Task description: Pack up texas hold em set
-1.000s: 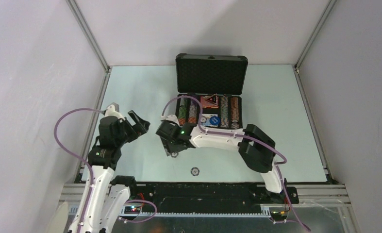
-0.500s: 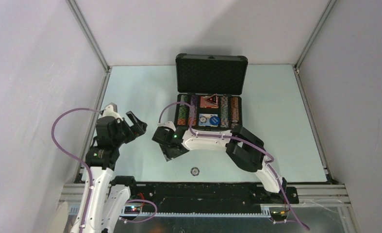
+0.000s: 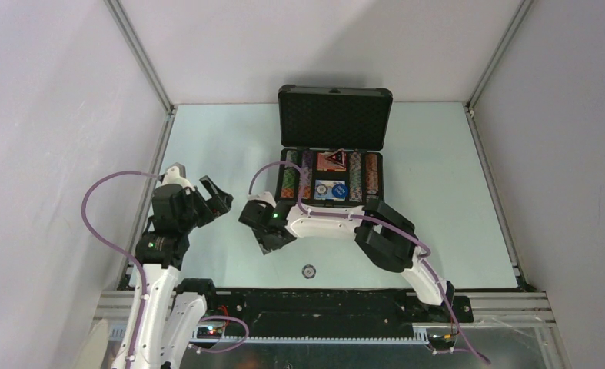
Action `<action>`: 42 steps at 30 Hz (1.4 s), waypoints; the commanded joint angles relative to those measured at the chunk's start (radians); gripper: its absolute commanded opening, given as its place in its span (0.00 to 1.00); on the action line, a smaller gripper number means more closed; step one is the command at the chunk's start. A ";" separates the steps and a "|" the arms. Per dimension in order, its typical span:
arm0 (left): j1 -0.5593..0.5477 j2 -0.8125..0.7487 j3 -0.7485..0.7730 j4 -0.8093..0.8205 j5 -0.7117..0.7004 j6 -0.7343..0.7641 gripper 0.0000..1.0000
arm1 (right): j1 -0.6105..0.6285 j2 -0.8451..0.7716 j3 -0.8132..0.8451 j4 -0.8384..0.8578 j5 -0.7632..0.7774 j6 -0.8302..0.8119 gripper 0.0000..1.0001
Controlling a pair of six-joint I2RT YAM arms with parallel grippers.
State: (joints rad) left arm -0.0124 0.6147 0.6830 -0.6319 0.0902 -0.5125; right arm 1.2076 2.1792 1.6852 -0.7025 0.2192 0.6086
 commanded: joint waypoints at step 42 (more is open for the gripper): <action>0.009 0.013 0.014 0.026 0.030 0.026 0.94 | -0.102 -0.239 -0.060 0.019 0.017 -0.065 0.53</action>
State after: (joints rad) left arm -0.0124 0.6285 0.6830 -0.6312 0.1089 -0.5125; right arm 1.1103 1.9751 1.6497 -0.6888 0.2535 0.5560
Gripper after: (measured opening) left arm 0.933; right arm 0.517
